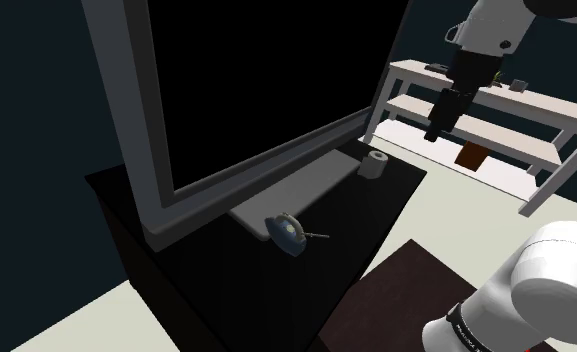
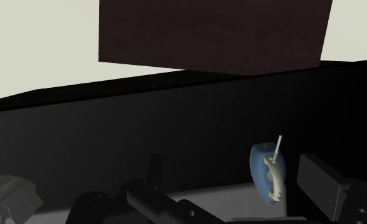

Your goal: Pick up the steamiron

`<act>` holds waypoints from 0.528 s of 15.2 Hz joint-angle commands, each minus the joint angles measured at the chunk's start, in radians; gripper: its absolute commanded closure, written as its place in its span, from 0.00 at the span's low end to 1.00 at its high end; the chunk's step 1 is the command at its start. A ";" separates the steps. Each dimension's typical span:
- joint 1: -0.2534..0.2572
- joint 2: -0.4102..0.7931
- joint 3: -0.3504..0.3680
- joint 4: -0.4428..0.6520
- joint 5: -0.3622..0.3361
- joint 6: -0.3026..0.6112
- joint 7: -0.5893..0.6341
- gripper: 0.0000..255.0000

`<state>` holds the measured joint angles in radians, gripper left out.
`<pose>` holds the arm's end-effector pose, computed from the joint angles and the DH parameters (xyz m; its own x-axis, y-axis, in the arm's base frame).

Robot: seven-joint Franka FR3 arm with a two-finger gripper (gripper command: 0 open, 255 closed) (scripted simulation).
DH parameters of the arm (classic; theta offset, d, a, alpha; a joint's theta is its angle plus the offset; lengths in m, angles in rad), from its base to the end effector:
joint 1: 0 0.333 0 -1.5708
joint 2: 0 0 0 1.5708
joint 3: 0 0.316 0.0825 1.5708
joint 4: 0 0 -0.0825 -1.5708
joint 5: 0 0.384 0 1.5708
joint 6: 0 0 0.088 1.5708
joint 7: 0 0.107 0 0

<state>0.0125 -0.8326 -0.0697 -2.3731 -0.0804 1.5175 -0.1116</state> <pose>0.2880 -0.0322 0.5910 0.9969 0.0740 -0.0273 0.0747 -0.9969 0.0259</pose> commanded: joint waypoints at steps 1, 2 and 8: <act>0.000 0.000 0.000 0.000 0.000 0.000 0.000 0.00; 0.005 0.009 0.008 -0.023 0.008 0.030 0.011 0.00; 0.037 0.092 0.059 -0.135 0.057 0.215 0.076 0.00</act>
<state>0.0429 -0.7479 -0.0223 -2.4855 -0.0338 1.7021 -0.0498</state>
